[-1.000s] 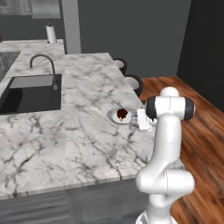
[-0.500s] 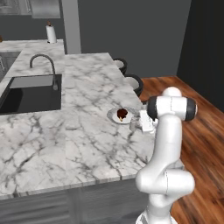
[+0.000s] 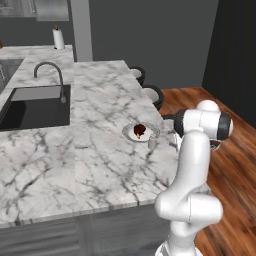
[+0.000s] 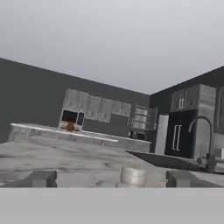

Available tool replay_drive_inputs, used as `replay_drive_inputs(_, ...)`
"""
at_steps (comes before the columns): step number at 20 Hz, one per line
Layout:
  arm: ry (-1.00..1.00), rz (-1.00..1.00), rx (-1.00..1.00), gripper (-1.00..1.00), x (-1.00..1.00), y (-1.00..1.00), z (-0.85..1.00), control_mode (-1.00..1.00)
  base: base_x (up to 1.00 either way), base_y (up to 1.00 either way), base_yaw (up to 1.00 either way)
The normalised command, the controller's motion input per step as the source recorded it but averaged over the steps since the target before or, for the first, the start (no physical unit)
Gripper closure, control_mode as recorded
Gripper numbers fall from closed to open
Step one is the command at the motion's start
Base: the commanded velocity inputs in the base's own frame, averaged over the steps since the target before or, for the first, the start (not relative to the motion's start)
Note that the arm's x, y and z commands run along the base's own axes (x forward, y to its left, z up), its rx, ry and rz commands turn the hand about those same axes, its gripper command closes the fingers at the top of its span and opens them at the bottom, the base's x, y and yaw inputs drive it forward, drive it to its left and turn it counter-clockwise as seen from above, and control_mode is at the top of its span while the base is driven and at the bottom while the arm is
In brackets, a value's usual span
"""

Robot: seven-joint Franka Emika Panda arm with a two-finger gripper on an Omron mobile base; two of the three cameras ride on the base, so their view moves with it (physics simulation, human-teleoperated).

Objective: Retrieve the shaker from the cabinet and place it next the steak on a plate on the dining table.

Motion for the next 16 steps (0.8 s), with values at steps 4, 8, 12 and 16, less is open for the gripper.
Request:
replay_drive_inputs(4,-0.1,-0.02,0.03,-1.0,-0.6,-0.2,0.97,-1.0,0.0,0.0,0.0)
replay_drive_inputs(8,-0.07,0.0,-0.06,-1.0,-0.54,0.09,1.0,-1.0,0.0,0.0,0.0)
replay_drive_inputs(12,-0.09,0.0,-0.19,-1.0,-0.7,0.47,0.97,-1.0,0.0,0.0,0.0)
replay_drive_inputs(16,-0.08,-0.05,-0.31,-1.0,-0.87,0.7,0.81,-1.0,0.0,0.0,0.0)
